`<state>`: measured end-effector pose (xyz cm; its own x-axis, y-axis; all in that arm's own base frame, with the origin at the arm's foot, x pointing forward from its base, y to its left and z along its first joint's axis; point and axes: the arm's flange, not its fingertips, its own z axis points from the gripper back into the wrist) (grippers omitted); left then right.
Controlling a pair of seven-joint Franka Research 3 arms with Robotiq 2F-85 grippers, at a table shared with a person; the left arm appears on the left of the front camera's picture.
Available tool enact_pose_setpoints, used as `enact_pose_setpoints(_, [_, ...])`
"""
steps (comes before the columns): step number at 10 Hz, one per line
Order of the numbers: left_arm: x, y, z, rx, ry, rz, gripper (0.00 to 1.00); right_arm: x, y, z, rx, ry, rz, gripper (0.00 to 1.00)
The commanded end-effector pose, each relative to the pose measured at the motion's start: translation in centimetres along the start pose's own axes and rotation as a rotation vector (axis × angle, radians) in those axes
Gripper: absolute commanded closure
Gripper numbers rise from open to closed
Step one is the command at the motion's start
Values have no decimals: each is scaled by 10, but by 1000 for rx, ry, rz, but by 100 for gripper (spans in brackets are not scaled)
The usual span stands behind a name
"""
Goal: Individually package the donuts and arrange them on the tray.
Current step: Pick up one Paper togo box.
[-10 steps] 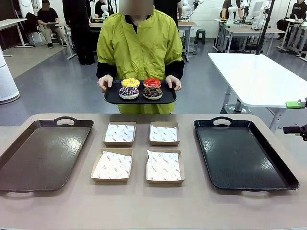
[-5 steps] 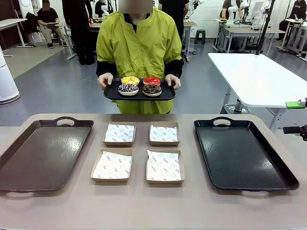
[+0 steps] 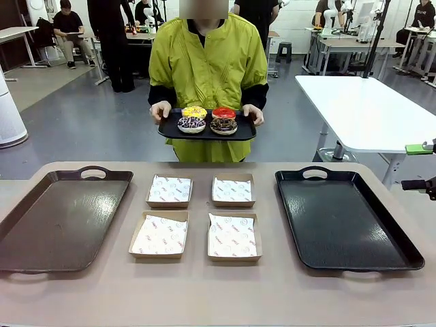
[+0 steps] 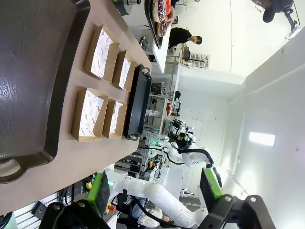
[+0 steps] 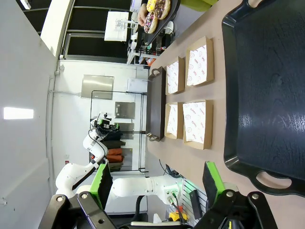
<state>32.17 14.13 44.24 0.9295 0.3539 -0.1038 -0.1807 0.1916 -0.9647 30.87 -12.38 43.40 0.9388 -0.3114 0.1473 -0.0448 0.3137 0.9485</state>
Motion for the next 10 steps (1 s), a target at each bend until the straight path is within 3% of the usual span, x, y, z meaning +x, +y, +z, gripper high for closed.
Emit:
enact_pose_setpoints(1, [-1,0,3,-21,0,6,0,1,0,-1,22,-2,-2,0])
enact_pose_setpoints(5, [0,0,0,0,0,0,0,1,0,-1,22,-2,-2,0])
enact_pose_setpoints(6, [1,-37,-16,81,-79,-61,0,1,0,-1,22,-2,-2,0])
enact_pose_setpoints(8, [53,-112,-72,318,-34,-48,0,1,0,-1,22,-2,-2,0])
enact_pose_setpoints(10, [81,-156,-136,565,-70,-87,0,1,0,-1,22,-2,-2,0])
